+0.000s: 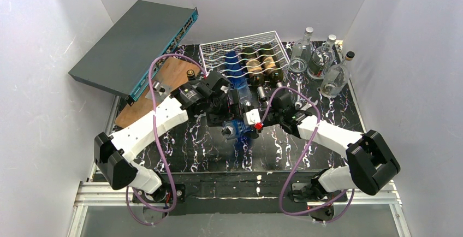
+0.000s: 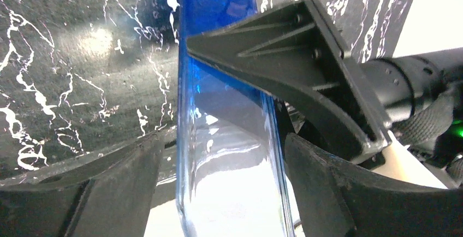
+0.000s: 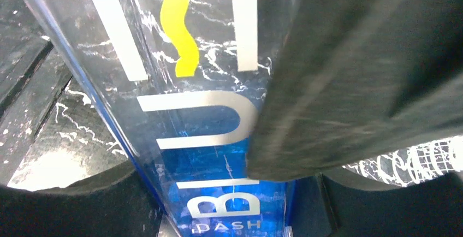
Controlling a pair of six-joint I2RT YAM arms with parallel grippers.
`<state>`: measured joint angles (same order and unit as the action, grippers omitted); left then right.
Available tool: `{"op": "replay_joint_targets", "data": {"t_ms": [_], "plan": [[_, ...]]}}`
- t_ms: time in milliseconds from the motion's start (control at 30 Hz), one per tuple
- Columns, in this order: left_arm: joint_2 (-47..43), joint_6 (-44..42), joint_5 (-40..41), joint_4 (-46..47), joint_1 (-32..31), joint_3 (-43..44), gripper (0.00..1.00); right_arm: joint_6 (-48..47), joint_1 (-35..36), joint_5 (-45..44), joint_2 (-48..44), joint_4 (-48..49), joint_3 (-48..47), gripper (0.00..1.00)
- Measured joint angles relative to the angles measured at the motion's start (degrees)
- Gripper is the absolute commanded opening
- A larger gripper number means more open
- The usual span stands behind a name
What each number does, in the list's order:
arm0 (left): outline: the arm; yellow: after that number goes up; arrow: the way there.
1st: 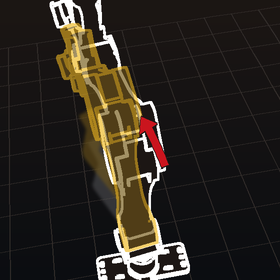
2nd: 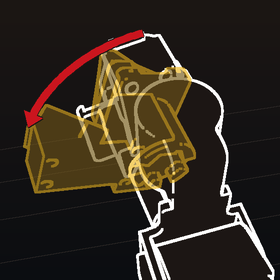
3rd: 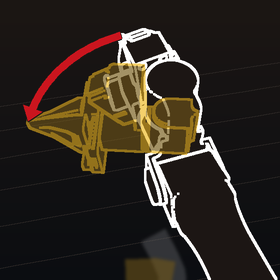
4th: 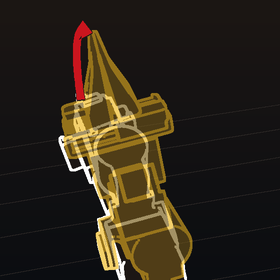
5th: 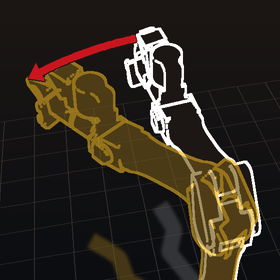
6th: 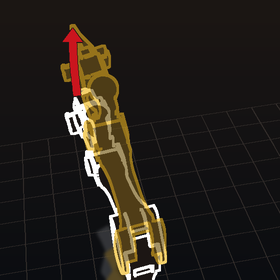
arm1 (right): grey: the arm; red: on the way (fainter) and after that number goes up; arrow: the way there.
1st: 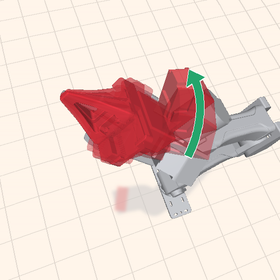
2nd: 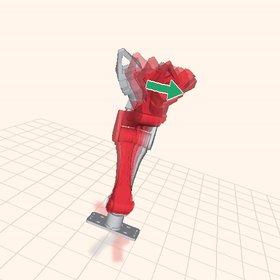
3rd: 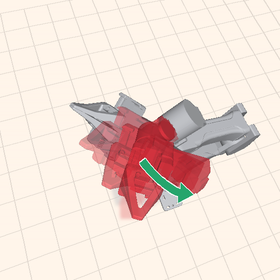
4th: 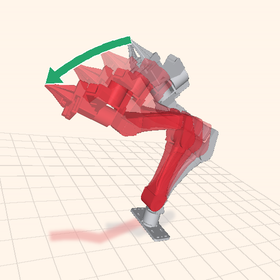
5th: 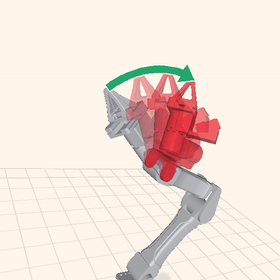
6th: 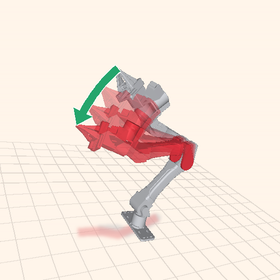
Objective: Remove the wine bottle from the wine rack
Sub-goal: Place the wine bottle at the center of the board.
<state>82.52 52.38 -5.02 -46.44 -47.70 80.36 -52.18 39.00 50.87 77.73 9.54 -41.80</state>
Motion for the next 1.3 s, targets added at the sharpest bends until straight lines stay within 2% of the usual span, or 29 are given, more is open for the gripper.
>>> {"op": "replay_joint_targets", "data": {"t_ms": [167, 467, 833, 1067, 1300], "plan": [[0.0, -0.5, 0.5, 1.8, 1.5, 0.0, 0.98, -1.0, -0.7, 1.7, 0.0, -0.7, 0.0, 0.3], [-1.3, -4.0, 0.9, 3.5, 1.4, 1.6, 0.98, -1.7, -2.5, 3.7, 0.0, -1.5, 0.0, 0.29], [-14.7, -15.5, 2.1, 16.1, 1.4, 1.0, 0.98, -2.1, -5.4, 6.5, 0.0, -2.2, 0.0, 0.27], [-29.0, -26.5, 0.6, 27.6, 1.4, -10.9, 0.98, 4.2, -10.1, 8.5, -0.3, 0.0, 0.3, 0.25], [-35.8, -34.7, -4.2, 36.8, 1.4, -23.9, 0.98, 10.6, -13.7, 10.0, -0.4, 1.5, 0.4, 0.24]]}}
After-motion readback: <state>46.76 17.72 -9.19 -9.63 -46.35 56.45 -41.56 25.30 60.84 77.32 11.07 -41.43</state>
